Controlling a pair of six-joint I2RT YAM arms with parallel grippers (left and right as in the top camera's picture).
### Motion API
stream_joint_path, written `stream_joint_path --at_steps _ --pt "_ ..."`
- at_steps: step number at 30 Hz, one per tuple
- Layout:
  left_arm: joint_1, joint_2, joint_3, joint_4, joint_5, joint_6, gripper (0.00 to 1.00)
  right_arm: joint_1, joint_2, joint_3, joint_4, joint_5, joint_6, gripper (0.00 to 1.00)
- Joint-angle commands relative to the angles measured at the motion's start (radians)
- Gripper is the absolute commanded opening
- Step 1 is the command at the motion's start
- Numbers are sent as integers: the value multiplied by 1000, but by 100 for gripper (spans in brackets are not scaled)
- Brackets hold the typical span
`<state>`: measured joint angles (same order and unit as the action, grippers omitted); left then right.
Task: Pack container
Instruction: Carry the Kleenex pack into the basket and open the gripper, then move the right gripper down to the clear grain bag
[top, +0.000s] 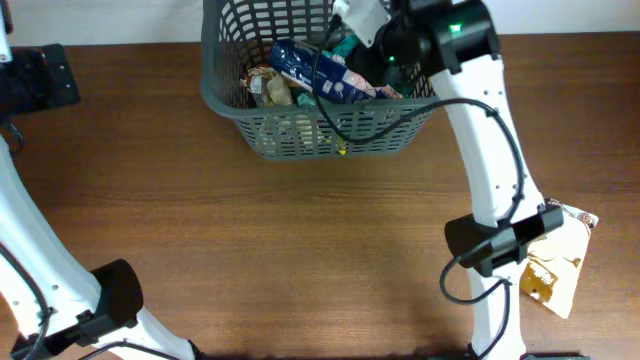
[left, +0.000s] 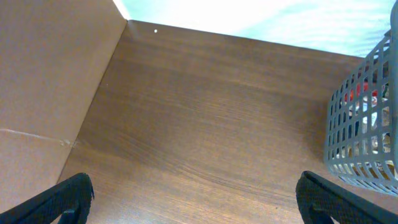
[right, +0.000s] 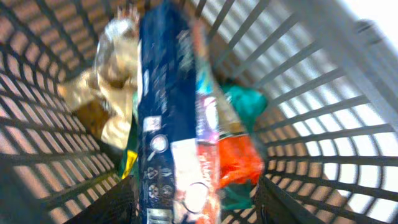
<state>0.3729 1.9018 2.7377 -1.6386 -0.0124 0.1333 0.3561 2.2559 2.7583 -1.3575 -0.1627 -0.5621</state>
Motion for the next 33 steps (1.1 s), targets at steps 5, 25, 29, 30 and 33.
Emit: stream_joint_path --at_steps 5,25,29,30,33 --pt "5 -2 -3 -1 -3 -9 99 8 -68 182 -16 84 138 60" --pt "5 -2 -3 -1 -3 -9 99 -675 -888 -940 245 145 377 75" --pt "5 -2 -3 -1 -3 -9 99 -763 -893 -1186 201 145 471 75" --pt "5 -2 -3 -1 -3 -9 99 -785 -881 -1263 206 145 491 75" --pt "5 -2 -3 -1 -3 -9 99 -834 -835 -1410 243 145 543 76"
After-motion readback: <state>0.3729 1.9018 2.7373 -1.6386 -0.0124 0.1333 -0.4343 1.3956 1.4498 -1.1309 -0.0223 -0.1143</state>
